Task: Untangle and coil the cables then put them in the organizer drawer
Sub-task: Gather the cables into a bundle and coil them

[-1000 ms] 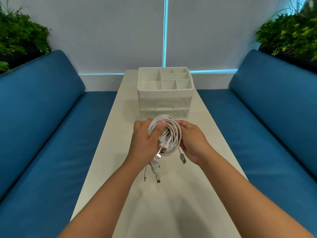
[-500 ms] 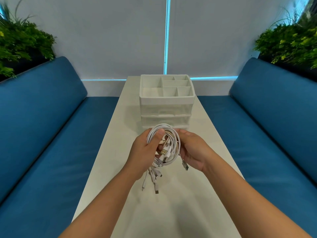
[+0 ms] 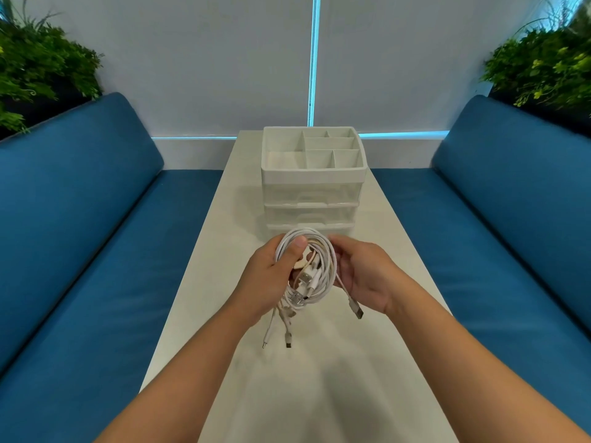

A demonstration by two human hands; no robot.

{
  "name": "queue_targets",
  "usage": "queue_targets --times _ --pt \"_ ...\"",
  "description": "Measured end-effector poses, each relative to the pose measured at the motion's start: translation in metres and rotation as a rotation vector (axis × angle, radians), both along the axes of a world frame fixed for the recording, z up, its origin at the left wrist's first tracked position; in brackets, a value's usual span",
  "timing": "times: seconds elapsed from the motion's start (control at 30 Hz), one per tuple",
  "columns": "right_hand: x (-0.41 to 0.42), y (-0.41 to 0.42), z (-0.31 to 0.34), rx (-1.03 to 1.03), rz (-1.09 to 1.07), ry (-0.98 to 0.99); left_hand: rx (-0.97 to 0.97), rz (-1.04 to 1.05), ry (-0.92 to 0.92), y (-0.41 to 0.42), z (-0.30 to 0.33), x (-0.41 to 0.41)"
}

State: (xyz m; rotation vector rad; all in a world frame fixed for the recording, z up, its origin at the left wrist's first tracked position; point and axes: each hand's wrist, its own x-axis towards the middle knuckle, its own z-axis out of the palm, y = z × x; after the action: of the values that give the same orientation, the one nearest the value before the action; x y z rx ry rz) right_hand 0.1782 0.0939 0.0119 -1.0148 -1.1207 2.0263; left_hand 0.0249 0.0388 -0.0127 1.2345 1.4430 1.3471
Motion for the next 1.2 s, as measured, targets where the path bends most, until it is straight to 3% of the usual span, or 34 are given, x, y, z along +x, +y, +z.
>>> queue_targets --times 0.07,0.17,0.4,0.57,0.7,0.8,0.9,1.1,1.2 --pt "0.005 0.002 0.0 -0.054 0.082 0.055 0.012 0.004 0.071 0.0 -0.001 -0.002" --pt "0.005 0.0 -0.006 0.159 0.217 -0.087 0.021 0.025 0.195 0.003 -0.004 -0.003" --pt "-0.002 -0.001 -0.015 0.408 0.046 -0.405 0.039 0.049 0.222 0.003 -0.012 0.0" --pt "-0.011 -0.007 -0.012 0.555 -0.078 -0.516 0.029 0.032 0.178 0.003 -0.013 0.003" --pt "-0.012 -0.007 -0.009 0.59 -0.072 -0.442 0.042 0.037 0.041 0.003 -0.008 0.006" --pt "0.0 -0.003 0.003 0.481 0.157 -0.288 0.031 0.052 -0.019 0.003 -0.004 0.003" --pt "0.013 0.0 0.009 0.467 0.308 -0.285 0.001 0.037 -0.026 0.003 -0.002 0.0" --pt "0.009 0.001 -0.001 0.586 0.208 -0.418 0.005 0.045 -0.028 0.002 -0.003 0.002" --pt "0.007 -0.002 -0.003 0.53 0.192 -0.368 0.005 0.059 -0.031 0.002 -0.004 0.003"
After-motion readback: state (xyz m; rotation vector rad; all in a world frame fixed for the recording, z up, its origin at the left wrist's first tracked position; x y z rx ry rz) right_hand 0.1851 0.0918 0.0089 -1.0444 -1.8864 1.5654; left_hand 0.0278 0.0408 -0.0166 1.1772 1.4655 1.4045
